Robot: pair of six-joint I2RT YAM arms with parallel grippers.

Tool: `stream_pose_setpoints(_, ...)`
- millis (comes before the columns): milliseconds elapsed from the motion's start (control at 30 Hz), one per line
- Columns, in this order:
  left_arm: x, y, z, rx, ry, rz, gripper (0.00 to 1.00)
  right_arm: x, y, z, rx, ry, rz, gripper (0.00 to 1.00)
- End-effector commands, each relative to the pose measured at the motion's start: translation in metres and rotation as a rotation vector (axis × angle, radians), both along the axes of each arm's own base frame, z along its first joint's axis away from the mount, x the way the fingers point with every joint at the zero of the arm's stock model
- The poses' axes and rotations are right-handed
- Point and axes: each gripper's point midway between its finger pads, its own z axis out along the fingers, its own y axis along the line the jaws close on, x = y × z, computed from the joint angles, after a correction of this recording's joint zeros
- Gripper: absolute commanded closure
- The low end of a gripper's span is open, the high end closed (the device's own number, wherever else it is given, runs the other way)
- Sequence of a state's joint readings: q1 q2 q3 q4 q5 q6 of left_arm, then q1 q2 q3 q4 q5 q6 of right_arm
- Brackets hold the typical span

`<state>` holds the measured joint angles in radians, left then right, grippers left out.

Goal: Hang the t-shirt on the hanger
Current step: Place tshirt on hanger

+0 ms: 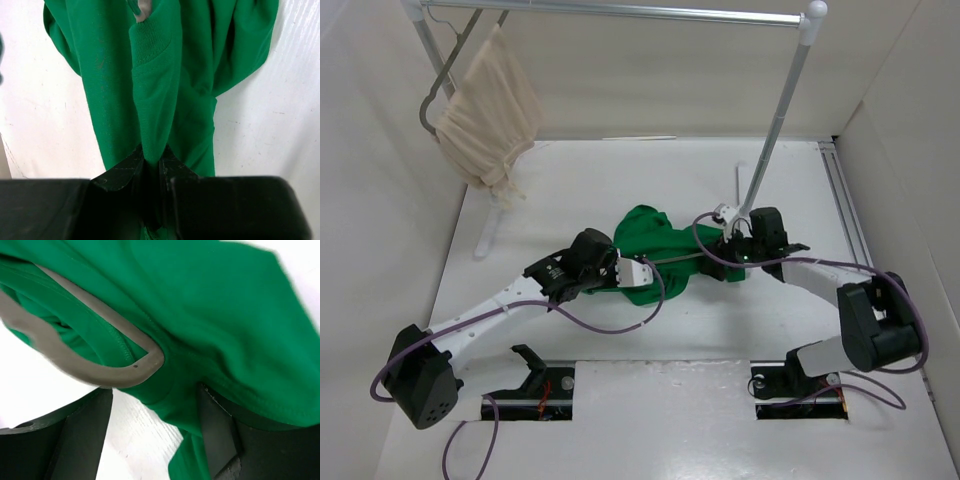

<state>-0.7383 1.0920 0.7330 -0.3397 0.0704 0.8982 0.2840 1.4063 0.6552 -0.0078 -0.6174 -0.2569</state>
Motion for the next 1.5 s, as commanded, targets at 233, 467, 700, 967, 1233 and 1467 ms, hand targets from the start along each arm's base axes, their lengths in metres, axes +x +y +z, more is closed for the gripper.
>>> stream_pose_setpoints(233,0.004,-0.003,0.004,-0.02,-0.015,0.015,1.0,0.017,0.015,-0.016,0.008,-0.018,-0.009,0.76)
stream_pose_setpoints(467,-0.004,0.01,-0.01,0.065,0.004,-0.002,1.0,0.015,-0.019,-0.003,-0.023,-0.028,-0.116,1.0)
stream_pose_setpoints(700,0.004,0.023,-0.022,0.152,-0.002,0.052,1.0,0.007,-0.024,0.058,-0.198,-0.164,-0.043,1.0)
stream_pose_setpoints(967,0.013,-0.031,0.016,-0.044,0.031,-0.013,1.0,-0.018,0.03,0.083,-0.103,-0.21,0.233,1.0)
stream_pose_setpoints(1233,0.01,-0.069,0.02,-0.081,0.057,-0.13,1.0,-0.011,0.032,0.129,-0.031,-0.319,0.299,1.0)
stream_pose_setpoints(1467,0.013,-0.085,0.041,-0.167,0.052,-0.137,1.0,-0.01,-0.007,0.126,-0.257,-0.326,0.333,0.3)
